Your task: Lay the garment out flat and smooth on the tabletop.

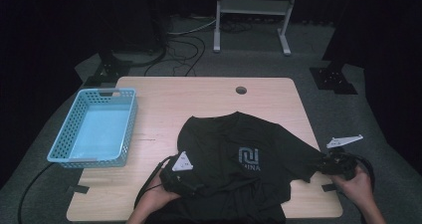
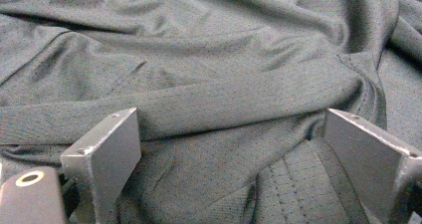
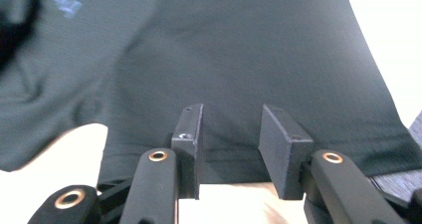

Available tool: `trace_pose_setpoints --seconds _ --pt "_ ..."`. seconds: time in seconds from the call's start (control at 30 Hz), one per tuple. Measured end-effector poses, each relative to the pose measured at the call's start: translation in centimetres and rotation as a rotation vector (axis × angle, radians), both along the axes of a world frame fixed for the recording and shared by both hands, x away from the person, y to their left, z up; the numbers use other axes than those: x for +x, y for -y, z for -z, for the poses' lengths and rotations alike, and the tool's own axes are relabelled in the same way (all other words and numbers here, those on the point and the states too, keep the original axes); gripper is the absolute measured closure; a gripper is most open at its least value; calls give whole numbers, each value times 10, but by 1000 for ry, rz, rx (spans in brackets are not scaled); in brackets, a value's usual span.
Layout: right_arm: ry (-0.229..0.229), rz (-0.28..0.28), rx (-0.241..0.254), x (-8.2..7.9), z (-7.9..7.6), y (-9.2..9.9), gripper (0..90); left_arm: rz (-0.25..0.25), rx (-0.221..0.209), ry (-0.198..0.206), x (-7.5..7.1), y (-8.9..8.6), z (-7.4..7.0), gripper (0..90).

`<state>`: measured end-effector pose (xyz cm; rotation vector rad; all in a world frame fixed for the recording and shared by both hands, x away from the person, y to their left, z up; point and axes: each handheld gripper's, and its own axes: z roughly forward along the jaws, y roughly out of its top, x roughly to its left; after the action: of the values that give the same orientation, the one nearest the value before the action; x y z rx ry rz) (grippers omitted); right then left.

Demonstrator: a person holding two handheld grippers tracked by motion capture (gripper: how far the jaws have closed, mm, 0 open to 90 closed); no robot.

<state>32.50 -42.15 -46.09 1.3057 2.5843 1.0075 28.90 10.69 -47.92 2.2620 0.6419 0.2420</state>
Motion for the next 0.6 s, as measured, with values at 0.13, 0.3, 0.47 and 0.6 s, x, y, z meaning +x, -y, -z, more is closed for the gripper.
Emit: trace_pose_setpoints --seconds 0.13,0.3,0.47,0.6 --pt "29 -46 36 -7 -8 -11 616 0 -2 1 0 0 0 88" --pt "44 -125 34 -15 -12 -35 605 2 -1 1 0 0 0 88" --pt "16 -145 0 -13 -3 -43 606 3 -2 2 0 0 0 88" --pt "19 -135 -20 -13 3 -41 616 3 -2 1 0 0 0 88"
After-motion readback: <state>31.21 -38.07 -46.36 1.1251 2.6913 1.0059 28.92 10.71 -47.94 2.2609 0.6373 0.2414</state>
